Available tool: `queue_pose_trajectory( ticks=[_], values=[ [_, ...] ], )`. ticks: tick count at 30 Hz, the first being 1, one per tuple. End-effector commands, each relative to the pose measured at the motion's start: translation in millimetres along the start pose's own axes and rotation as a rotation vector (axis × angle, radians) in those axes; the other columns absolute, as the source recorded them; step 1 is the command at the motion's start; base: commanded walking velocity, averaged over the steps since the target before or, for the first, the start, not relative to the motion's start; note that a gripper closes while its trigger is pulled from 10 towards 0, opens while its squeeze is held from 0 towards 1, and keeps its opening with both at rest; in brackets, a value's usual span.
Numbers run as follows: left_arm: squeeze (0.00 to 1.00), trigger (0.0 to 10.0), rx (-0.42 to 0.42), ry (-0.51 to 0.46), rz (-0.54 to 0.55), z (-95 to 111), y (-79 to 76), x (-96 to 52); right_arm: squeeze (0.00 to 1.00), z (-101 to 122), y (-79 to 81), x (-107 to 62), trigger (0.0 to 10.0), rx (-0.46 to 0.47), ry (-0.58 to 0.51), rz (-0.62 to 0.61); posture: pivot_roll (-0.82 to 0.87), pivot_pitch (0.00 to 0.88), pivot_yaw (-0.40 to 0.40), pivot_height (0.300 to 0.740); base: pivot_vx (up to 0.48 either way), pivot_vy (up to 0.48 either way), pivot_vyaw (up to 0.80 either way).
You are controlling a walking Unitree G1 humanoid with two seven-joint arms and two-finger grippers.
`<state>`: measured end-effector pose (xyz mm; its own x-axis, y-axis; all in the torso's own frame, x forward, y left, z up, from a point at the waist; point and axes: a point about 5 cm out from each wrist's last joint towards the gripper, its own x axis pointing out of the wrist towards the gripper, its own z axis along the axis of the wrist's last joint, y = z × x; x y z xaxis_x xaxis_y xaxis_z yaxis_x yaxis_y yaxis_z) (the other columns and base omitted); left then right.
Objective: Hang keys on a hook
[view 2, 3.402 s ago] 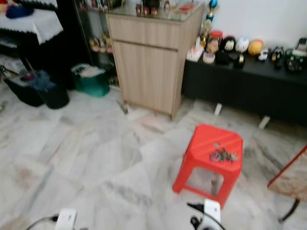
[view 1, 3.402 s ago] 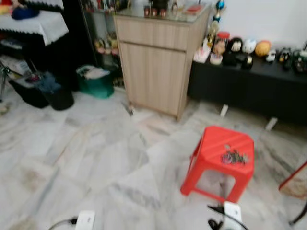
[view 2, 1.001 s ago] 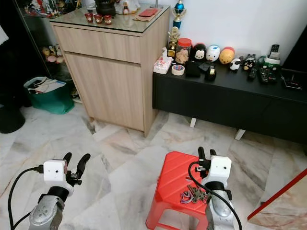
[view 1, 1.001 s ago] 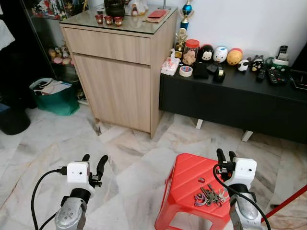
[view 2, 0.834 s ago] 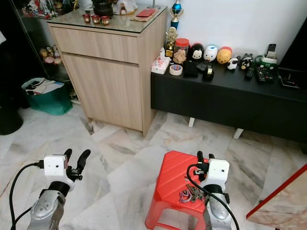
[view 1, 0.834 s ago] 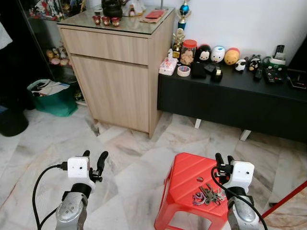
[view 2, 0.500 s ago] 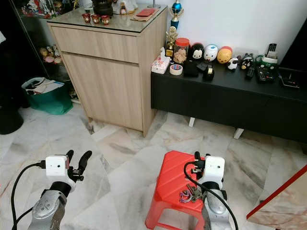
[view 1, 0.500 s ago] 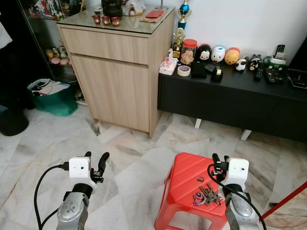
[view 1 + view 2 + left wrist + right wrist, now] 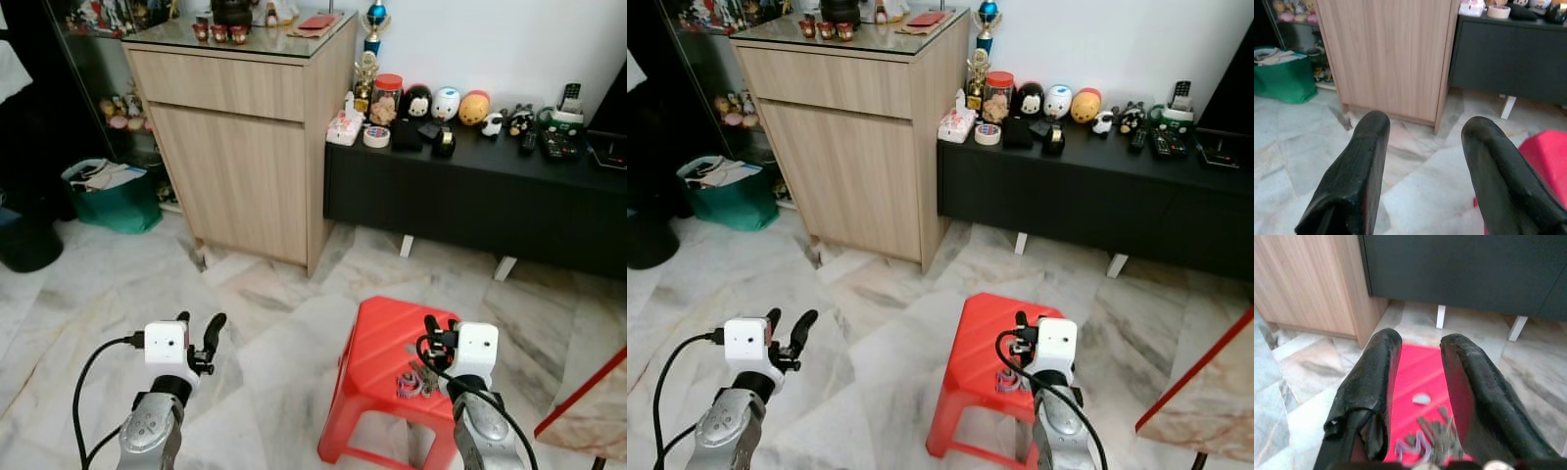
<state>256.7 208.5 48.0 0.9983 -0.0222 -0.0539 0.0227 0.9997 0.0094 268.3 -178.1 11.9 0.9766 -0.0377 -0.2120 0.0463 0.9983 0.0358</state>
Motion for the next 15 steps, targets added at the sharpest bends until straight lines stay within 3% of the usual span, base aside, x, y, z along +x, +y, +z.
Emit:
queue_pose_trajectory(
  ticks=[1, 15],
  values=[
    [0.0, 10.0, 0.004, 0.017, -0.011, -2.0, -1.9, -0.7, 0.0, -0.5, 1.5, 1.9, 10.0, -0.002, 0.014, 0.011, 0.04, 0.0, -0.017, 0.635, 0.0, 0.0, 0.0],
    [0.0, 10.0, 0.004, 0.02, -0.028, -1.9, -6.6, 1.2, 0.0, 1.7, 4.7, 4.5, 10.0, 0.01, 0.014, 0.026, 0.04, 0.0, -0.02, 0.635, 0.0, 0.0, 0.0]
  ],
)
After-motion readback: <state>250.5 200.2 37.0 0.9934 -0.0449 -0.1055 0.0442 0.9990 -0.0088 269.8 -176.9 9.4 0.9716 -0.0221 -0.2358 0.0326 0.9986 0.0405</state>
